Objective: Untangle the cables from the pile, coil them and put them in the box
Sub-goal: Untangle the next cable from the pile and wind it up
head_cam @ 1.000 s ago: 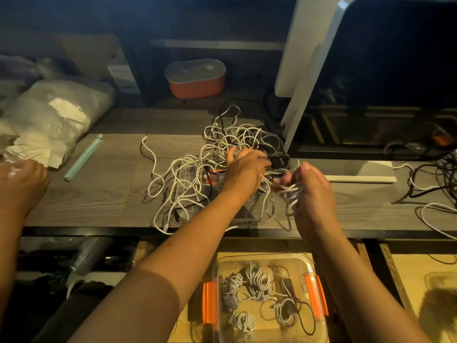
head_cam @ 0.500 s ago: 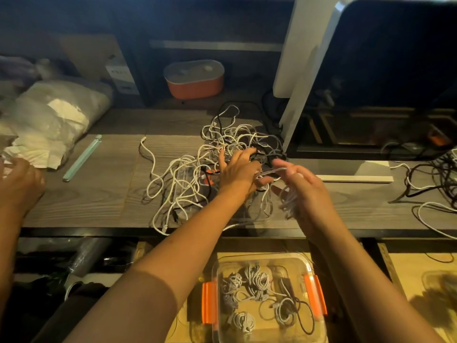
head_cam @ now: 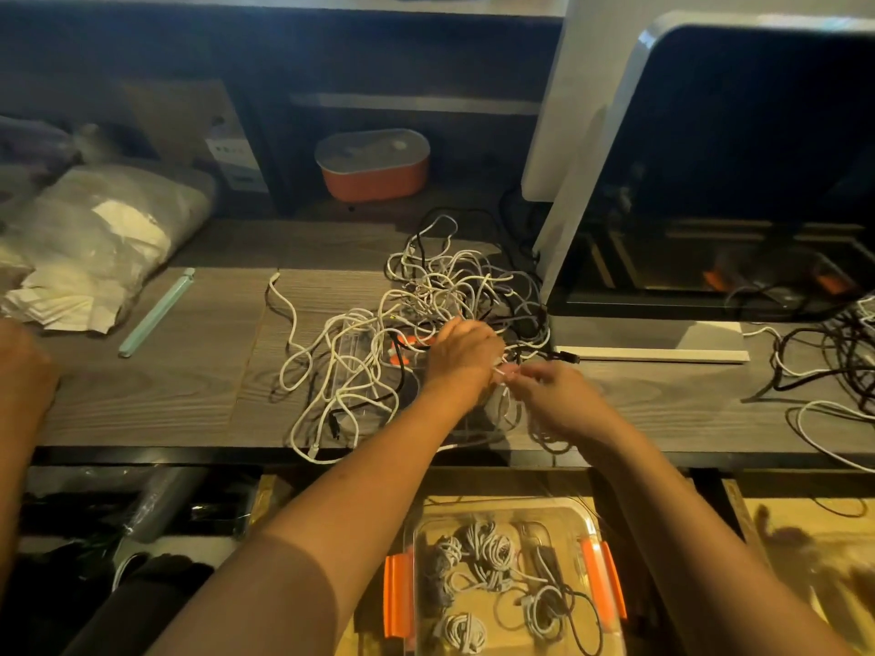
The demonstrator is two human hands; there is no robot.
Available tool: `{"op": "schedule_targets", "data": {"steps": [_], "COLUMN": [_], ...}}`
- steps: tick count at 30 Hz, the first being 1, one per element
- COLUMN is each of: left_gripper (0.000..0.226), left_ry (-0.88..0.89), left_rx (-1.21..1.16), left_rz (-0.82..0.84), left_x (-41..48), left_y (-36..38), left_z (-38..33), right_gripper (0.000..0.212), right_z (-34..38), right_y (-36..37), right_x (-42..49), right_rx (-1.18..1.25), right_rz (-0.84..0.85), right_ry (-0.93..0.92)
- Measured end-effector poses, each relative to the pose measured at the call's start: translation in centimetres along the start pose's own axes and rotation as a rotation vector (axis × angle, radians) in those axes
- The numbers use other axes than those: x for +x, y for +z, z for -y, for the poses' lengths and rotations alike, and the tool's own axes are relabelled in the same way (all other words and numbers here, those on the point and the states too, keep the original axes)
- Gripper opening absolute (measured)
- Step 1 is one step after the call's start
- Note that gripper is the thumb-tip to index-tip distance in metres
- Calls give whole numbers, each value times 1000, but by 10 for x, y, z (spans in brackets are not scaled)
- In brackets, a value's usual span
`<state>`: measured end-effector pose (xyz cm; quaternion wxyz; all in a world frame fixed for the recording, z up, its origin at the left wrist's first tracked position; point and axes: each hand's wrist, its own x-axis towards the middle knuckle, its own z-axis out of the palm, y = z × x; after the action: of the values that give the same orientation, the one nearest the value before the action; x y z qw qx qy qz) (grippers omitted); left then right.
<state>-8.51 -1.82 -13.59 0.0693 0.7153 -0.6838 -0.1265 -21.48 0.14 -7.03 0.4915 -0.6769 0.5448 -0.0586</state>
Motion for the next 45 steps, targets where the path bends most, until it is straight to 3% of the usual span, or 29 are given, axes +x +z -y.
{"op": "schedule_targets", "data": {"steps": [4, 8, 11, 14, 15, 16, 19, 21, 23, 25, 26, 29, 33, 37, 40, 43, 45], "left_gripper": [24, 25, 35, 36, 33, 32, 48, 48, 33, 20, 23, 61, 79, 9, 16, 24, 28], "left_ry": [-138, -64, -63, -129, -139, -141, -97, -46, -30, -57, -51, -45, -31, -37, -88, -85, -59], "left_rx": [-301, -213, -93, -100, -119, -141, -174, -197, -362, -729, -888, -1042, -1347, -1197, -977, -783, -694], "left_rz": [-197, -255, -250, -258, -254, -235, -133, -165, -212, -99, -22, 133, 318, 305, 196, 105, 43], "left_x": [1, 2, 7, 9, 11, 11, 7, -4, -20, -36, -42, -57, -74, -84, -85, -85, -85], "left_y": [8, 17, 22, 21, 18, 14, -1, -13, -23, -28, -26, -21, -18, -23, -21, -19, -19], "left_z": [17, 21, 24, 21, 19, 18, 18, 14, 6, -3, -6, -11, -18, -26, -27, -26, -27], "right_gripper": [27, 31, 16, 20, 15, 5, 15, 17, 17, 17, 17, 16, 17, 17, 10, 34, 58], "right_z": [6, 20, 20, 5, 0, -3, -9, -9, -6, -3, -2, 0, -6, -23, -39, -55, -56], "right_y": [0, -7, -16, -17, -16, -15, -16, -19, -21, -23, -24, -29, -38, -45, -47, -50, -49], "right_x": [-13, -29, -25, -15, -13, -13, -17, -18, -17, -19, -20, -23, -25, -23, -16, -13, -18], "right_rx": [278, 632, 485, 74, 55, 111, 363, 394, 446, 531, 559, 563, 475, 323, 281, -132, -510], "right_rz": [-91, -84, -220, -180, -194, -202, -183, -219, -242, -259, -272, -337, -426, -475, -519, -501, -469], "right_ry": [-277, -329, -235, -119, -135, -156, -216, -270, -303, -315, -325, -338, -375, -427, -268, -99, -126]}}
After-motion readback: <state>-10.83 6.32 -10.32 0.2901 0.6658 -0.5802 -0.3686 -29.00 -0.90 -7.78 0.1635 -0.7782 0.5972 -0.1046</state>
